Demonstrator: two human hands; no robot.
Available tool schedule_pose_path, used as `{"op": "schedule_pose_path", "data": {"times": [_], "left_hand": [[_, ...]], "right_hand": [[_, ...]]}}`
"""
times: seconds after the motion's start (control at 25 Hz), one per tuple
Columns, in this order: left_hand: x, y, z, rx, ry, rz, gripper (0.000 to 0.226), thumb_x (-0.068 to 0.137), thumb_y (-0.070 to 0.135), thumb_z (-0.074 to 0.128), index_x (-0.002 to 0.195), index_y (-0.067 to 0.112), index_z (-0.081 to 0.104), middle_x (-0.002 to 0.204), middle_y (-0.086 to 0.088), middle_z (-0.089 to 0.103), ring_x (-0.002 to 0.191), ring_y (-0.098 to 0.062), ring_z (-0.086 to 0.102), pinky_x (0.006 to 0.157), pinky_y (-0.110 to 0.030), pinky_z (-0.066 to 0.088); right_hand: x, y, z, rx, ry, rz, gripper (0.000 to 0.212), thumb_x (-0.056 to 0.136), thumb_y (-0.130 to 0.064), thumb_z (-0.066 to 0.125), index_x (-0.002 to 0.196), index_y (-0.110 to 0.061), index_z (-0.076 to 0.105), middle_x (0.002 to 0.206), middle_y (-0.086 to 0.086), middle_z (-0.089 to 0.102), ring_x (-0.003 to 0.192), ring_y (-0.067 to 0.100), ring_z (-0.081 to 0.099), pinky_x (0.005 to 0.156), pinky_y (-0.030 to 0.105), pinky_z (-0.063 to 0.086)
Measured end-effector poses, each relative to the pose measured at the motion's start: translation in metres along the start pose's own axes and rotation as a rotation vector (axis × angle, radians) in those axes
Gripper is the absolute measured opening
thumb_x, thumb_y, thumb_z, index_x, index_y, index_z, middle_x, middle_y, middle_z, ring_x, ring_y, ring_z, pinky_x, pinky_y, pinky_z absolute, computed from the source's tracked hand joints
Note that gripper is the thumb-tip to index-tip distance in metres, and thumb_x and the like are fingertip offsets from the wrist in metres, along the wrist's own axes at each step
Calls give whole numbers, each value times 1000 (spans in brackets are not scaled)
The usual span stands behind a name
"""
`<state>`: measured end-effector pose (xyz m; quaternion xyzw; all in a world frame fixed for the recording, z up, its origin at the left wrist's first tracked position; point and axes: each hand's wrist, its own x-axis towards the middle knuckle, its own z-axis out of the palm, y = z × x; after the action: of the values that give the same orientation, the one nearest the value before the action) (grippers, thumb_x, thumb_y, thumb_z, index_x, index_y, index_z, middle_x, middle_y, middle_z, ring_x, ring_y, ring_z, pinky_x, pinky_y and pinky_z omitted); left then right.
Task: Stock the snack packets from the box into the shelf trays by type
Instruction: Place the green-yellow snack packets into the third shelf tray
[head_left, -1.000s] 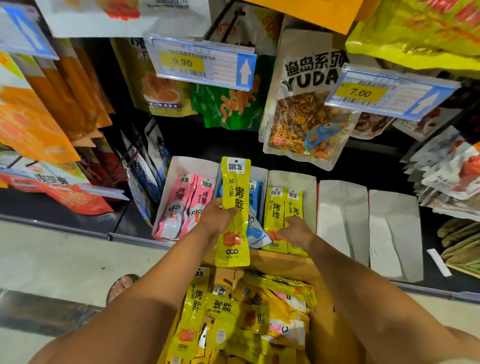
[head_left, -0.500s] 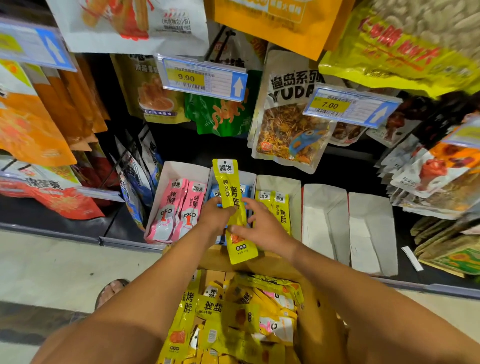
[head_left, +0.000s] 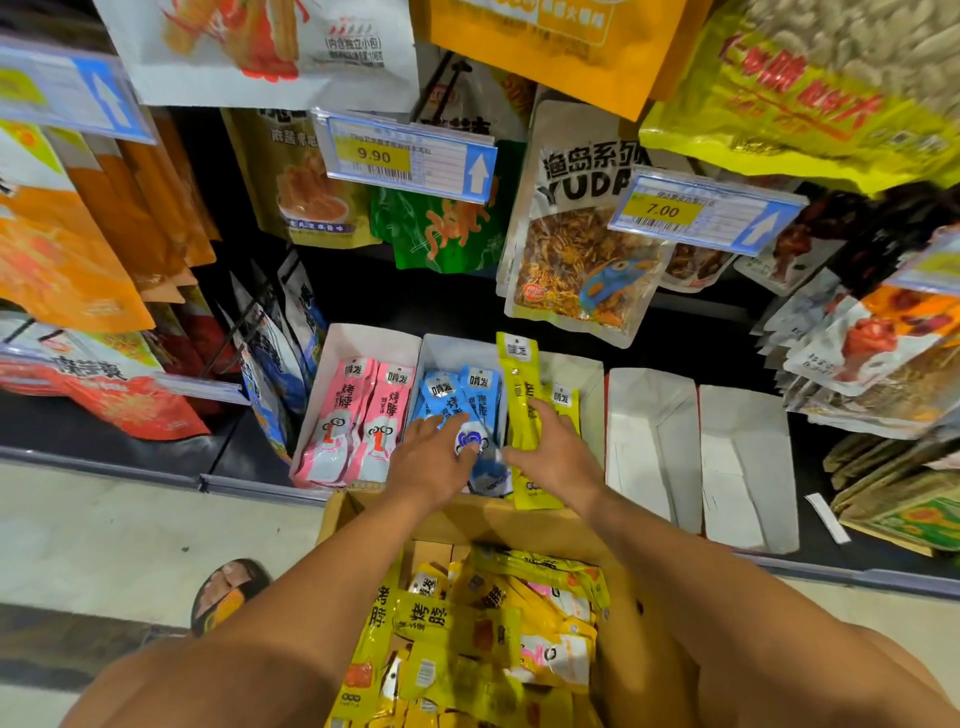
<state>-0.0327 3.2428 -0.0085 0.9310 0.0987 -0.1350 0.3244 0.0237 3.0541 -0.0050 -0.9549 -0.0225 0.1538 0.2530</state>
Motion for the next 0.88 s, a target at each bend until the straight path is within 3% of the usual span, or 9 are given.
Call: {"op": "schedule_pose_path", "data": {"times": [0.12, 0.24, 0.56, 0.88], "left_hand": [[-11, -17, 17, 311, -234, -36, 66, 104, 64, 25, 161, 45, 0, 171, 3, -12, 156, -28, -20, 124, -61, -3], [-20, -31, 33, 514, -397, -45, 72, 99, 73, 10, 159, 42, -17, 167, 4, -25, 152, -30, -28, 120, -66, -12], [-21, -35, 41, 634, -435, -50, 76, 97, 75, 6, 157, 40, -24, 165, 2, -30, 150, -30, -32, 116, -69, -17], [-19, -34, 41, 642, -445, -60, 76, 97, 75, 6, 157, 40, -23, 166, 1, -28, 151, -29, -31, 117, -69, -15]], "right_hand": [[25, 33, -8, -107, 11, 116, 90, 74, -66, 70, 149, -40, 25, 143, 7, 44, 110, 29, 63, 88, 42, 54], [42, 61, -6, -187, -1, 195, 89, 78, -63, 70, 151, -36, 27, 144, 9, 42, 117, 32, 59, 89, 44, 52], [71, 91, 26, -211, -69, 225, 88, 80, -60, 70, 153, -34, 27, 140, 11, 41, 115, 33, 58, 82, 42, 51], [86, 106, 46, -172, -130, 215, 90, 81, -62, 69, 154, -30, 27, 148, 14, 37, 131, 37, 46, 97, 52, 52]]}}
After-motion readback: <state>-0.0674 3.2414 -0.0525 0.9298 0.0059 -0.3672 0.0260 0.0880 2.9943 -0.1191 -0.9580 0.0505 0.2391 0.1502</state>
